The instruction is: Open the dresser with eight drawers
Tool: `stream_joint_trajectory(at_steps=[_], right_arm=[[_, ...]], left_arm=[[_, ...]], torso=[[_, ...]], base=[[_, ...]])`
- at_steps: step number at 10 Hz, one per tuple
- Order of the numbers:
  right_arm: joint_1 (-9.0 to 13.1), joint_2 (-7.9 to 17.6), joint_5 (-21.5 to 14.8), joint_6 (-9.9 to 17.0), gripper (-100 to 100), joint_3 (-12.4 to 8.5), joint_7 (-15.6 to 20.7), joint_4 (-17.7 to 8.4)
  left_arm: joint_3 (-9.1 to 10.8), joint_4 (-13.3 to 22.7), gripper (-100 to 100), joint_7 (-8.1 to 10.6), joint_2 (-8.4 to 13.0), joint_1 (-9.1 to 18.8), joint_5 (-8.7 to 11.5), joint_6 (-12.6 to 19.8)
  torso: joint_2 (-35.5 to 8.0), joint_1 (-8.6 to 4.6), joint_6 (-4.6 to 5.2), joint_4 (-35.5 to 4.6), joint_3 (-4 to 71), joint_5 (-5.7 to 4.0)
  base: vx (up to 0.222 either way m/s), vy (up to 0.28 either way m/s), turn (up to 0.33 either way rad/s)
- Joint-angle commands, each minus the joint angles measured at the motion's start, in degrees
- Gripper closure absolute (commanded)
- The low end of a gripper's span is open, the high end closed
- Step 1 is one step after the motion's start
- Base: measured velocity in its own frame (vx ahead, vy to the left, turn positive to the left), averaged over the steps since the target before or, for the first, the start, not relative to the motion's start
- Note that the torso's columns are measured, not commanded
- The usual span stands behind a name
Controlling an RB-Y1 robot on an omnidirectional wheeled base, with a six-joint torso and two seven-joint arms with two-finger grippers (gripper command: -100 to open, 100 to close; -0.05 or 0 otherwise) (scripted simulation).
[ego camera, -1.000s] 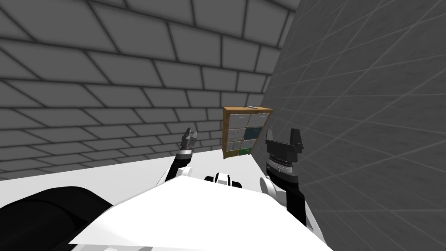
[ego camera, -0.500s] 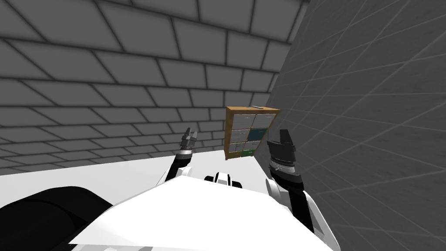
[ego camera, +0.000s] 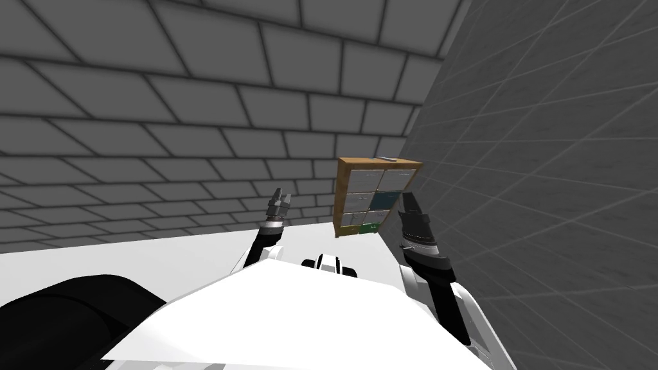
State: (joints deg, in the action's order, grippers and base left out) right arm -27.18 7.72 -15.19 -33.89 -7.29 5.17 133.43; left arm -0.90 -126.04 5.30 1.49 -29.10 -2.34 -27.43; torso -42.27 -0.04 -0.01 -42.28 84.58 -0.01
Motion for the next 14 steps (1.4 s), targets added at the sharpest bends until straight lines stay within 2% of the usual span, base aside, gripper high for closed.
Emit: stream_joint_trajectory(at_steps=[1,2,3,4,5,6,7,8,9,10,11,12,13,14], right_arm=[[-0.2,0.4,-4.2,0.3,-100,-2.6,3.2,-0.4],[-0.2,0.5,-6.0,0.6,-100,-4.3,5.3,-0.7],[-0.2,0.5,-7.0,0.6,-100,-4.3,5.3,-0.7],[-0.3,0.7,-9.1,0.9,-100,-6.1,7.5,-1.0],[-0.3,0.7,-9.9,0.9,-100,-6.1,7.5,-1.0],[-0.3,0.9,-12.1,1.2,-100,-7.9,9.8,-1.3],[-0.3,0.9,-12.8,1.2,-100,-7.9,9.8,-1.3],[-0.3,1.0,-15.1,1.5,-100,-9.7,12.0,-1.6],[-0.3,1.0,-15.8,1.5,-100,-9.7,12.0,-1.6],[-0.3,1.2,-17.9,1.7,-100,-11.5,14.2,-2.0],[-0.3,1.2,-18.7,1.7,-100,-11.5,14.2,-2.0],[-0.3,1.4,-20.9,2.0,-100,-13.3,16.5,-2.4],[-0.3,1.4,-21.5,2.0,-100,-13.3,16.5,-2.4],[-0.2,1.6,-23.7,2.3,-100,-15.0,18.7,-2.8]], left_arm=[[0.0,0.0,0,0.0,0.0,0.0,0.0,0.0],[0.0,0.0,0,0.0,0.0,0.0,0.0,0.0],[0.0,0.0,0,0.0,0.0,0.0,0.0,0.0],[0.0,0.0,0,0.0,0.0,0.0,0.0,0.0],[0.0,0.0,0,0.0,0.0,0.0,0.0,0.0],[0.0,0.0,0,0.0,0.0,0.0,0.0,0.0],[0.0,0.0,0,0.0,0.0,0.0,0.0,0.0],[0.0,0.0,0,0.0,0.0,0.0,0.0,0.0],[0.0,0.0,0,0.0,0.0,0.0,0.0,0.0],[0.0,0.0,0,0.0,0.0,0.0,0.0,0.0],[0.0,0.0,0,0.0,0.0,0.0,0.0,0.0],[0.0,0.0,0,0.0,0.0,0.0,0.0,0.0],[0.0,0.0,0,0.0,0.0,0.0,0.0,0.0],[0.0,0.0,0,0.0,0.0,0.0,0.0,0.0]], torso=[[0.1,0.11,0.0,0.0,0.0,0.03],[0.0,0.06,0.01,0.0,0.0,0.03],[0.0,0.04,0.0,0.0,0.0,0.02],[-0.1,0.0,0.01,0.0,0.0,0.01],[0.0,0.05,0.0,0.0,0.0,0.01],[0.0,0.0,0.01,0.0,0.0,0.01],[0.0,0.01,0.0,0.0,0.0,0.0],[0.0,-0.01,0.01,0.0,0.0,0.0],[0.0,0.06,0.0,0.0,0.0,0.02],[0.0,0.04,0.01,0.0,0.0,0.02],[0.0,0.07,0.0,0.0,0.0,0.02],[0.0,0.01,0.01,0.0,0.0,0.01],[0.0,0.01,0.0,0.0,0.0,0.01],[0.0,0.02,0.01,0.0,0.0,0.01]], base=[[0.053,0.062,0.03],[0.05,0.063,0.055],[0.039,0.053,0.033],[0.052,0.065,0.068],[0.041,0.049,0.036],[0.038,0.047,0.062],[0.033,0.038,0.032],[0.044,0.052,0.07],[0.036,0.047,0.033],[0.037,0.056,0.069],[0.033,0.044,0.039],[0.044,0.044,0.065],[0.043,0.043,0.041],[0.044,0.046,0.091]])
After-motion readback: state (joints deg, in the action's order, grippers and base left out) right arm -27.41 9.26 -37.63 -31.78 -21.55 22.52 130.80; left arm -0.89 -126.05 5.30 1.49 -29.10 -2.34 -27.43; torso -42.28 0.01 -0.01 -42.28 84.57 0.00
